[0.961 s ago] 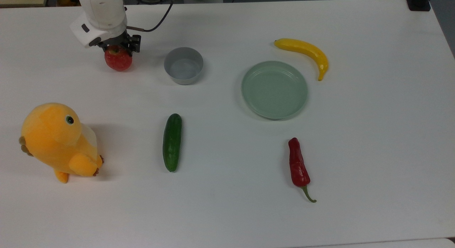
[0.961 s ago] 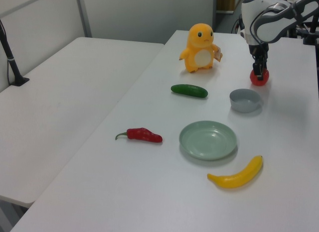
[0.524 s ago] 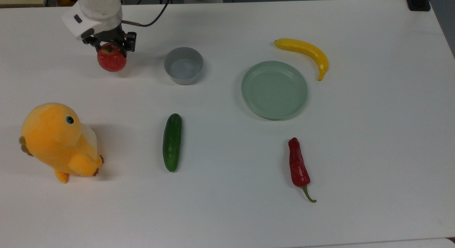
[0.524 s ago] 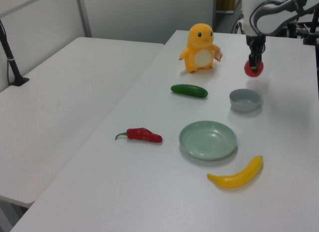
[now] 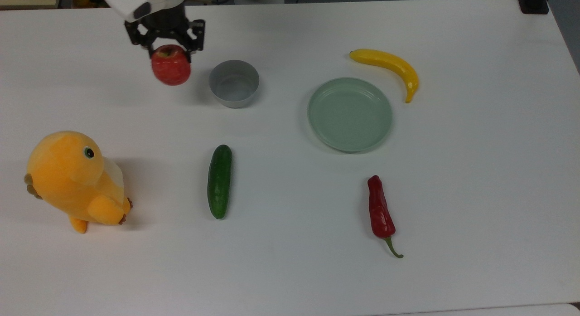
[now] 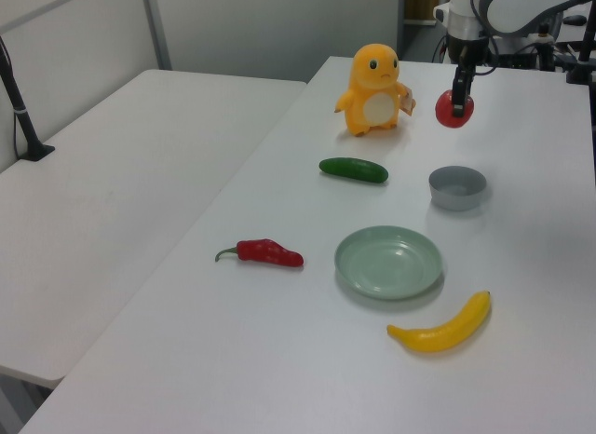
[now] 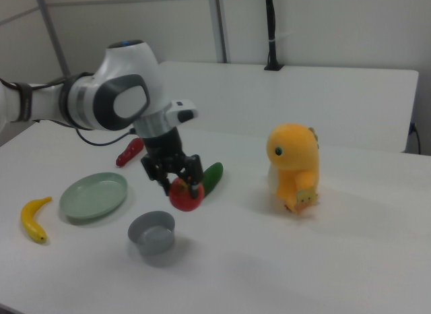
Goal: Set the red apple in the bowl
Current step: 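Lift the apple and carry it over the grey bowl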
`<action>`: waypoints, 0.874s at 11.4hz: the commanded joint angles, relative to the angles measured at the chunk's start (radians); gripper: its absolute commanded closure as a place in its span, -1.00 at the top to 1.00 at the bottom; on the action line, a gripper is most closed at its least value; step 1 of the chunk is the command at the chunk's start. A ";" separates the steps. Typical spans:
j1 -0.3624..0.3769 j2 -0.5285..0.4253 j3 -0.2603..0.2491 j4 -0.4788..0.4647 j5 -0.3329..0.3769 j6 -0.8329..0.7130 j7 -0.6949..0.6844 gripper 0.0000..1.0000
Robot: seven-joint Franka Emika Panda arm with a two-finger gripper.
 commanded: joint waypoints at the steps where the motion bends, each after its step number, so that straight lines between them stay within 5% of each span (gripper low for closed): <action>1: 0.038 -0.039 0.061 -0.027 0.016 -0.142 -0.007 -0.45; 8: 0.067 0.051 0.103 -0.034 0.012 -0.128 -0.013 -0.39; 9: 0.074 0.071 0.103 -0.034 0.009 -0.125 -0.013 -0.32; 10: 0.072 0.082 0.103 -0.034 0.009 -0.116 -0.011 -0.01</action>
